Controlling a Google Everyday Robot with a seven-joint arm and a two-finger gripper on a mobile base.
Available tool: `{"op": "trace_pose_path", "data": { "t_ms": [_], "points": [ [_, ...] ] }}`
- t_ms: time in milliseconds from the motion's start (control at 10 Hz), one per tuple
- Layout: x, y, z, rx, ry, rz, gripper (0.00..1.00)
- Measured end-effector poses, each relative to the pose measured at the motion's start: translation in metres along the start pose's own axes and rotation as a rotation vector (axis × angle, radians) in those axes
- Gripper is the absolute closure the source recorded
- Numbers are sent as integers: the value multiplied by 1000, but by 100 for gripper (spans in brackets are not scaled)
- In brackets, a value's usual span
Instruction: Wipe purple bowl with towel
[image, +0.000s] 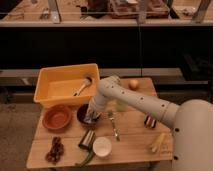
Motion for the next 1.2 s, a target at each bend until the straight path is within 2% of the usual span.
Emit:
{"op": "trace_pose_path", "data": {
  "t_ms": [200,600,1000,1200],
  "points": [
    [11,0,-5,2,23,11,100],
    [25,-26,-13,0,59,-11,100],
    [0,-65,-5,3,59,-98,100],
    [-17,-72,-2,4,51,-136,100]
  ]
}}
